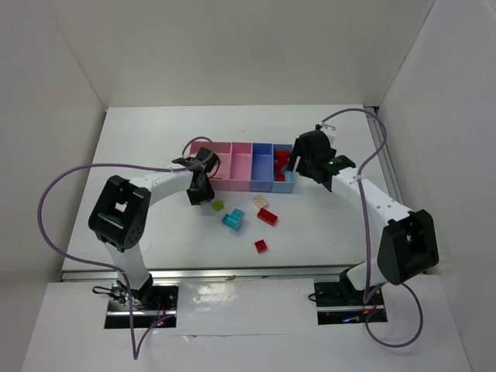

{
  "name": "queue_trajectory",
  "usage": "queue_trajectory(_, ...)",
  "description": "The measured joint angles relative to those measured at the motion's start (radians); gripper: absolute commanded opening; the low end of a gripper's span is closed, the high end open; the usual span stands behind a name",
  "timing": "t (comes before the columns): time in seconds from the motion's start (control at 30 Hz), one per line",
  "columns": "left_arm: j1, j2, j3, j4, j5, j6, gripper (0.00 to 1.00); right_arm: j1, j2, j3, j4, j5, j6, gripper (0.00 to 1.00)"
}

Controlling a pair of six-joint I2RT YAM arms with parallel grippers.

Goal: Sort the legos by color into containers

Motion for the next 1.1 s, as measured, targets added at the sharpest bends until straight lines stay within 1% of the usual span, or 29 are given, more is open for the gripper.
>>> queue_trajectory(0.03,0.002,0.000,0.000,0.000,-0.001,0.003,0.39,0.000,0.000,0.000,0.000,-0.001,0.000,0.84)
queue_trajectory(0.07,0.002,0.000,0.001,-0.001,-0.001,0.009,0.29,0.000,0.000,0.000,0.000,-0.001,0.000,0.84)
queue_trajectory(0.1,0.002,0.000,0.005,-0.006,-0.002,0.018,0.27,0.000,0.000,0.000,-0.001,-0.001,0.000,0.84)
queue_trajectory(0.13,0.002,0.000,0.011,-0.010,-0.006,0.025,0.27,0.000,0.000,0.000,-0.002,-0.001,0.000,0.84)
queue_trajectory(0.23,0.004,-0.005,0.041,-0.028,-0.012,0.055,0.21,0.000,0.000,0.000,-0.008,0.000,0.000,0.84)
queue_trajectory(0.37,0.010,-0.047,0.114,-0.079,0.002,0.106,0.21,0.000,-0.011,-0.010,-0.027,-0.005,0.000,0.84)
queue_trajectory(0.53,0.018,-0.089,0.265,-0.108,0.026,0.156,0.22,0.000,-0.058,-0.064,-0.056,-0.041,-0.004,0.84)
queue_trajectory(0.57,0.022,-0.083,0.301,-0.109,0.030,0.163,0.24,0.000,-0.068,-0.077,-0.064,-0.050,-0.003,0.84)
queue_trajectory(0.63,0.035,-0.055,0.372,-0.107,0.034,0.180,0.24,0.000,-0.084,-0.101,-0.077,-0.070,-0.004,0.84)
queue_trajectory(0.73,0.046,0.023,0.459,-0.108,0.040,0.200,0.24,0.010,-0.109,-0.140,-0.087,-0.098,0.003,0.84)
queue_trajectory(0.77,0.049,0.050,0.479,-0.107,0.042,0.203,0.28,0.019,-0.120,-0.156,-0.089,-0.111,0.008,0.84)
queue_trajectory(0.8,0.051,0.077,0.490,-0.106,0.044,0.206,0.36,0.030,-0.130,-0.170,-0.092,-0.123,0.010,0.85)
queue_trajectory(0.83,0.052,0.101,0.493,-0.109,0.045,0.208,0.57,0.046,-0.142,-0.185,-0.094,-0.139,0.014,0.87)
queue_trajectory(0.87,0.052,0.120,0.494,-0.116,0.046,0.216,0.65,0.064,-0.153,-0.198,-0.093,-0.151,0.015,0.87)
queue_trajectory(0.9,0.052,0.137,0.495,-0.122,0.047,0.224,0.73,0.088,-0.164,-0.212,-0.091,-0.169,0.013,0.89)
queue_trajectory(0.93,0.054,0.152,0.497,-0.129,0.048,0.233,0.79,0.114,-0.174,-0.225,-0.090,-0.189,0.012,0.91)
queue_trajectory(0.97,0.054,0.165,0.499,-0.137,0.051,0.234,0.89,0.148,-0.183,-0.237,-0.090,-0.201,0.009,0.92)
queue_trajectory(1.07,0.057,0.177,0.507,-0.152,0.061,0.251,0.95,0.252,-0.192,-0.250,-0.088,-0.240,-0.006,0.92)
queue_trajectory(1.1,0.059,0.177,0.509,-0.154,0.063,0.255,0.95,0.288,-0.192,-0.251,-0.087,-0.249,-0.012,0.93)
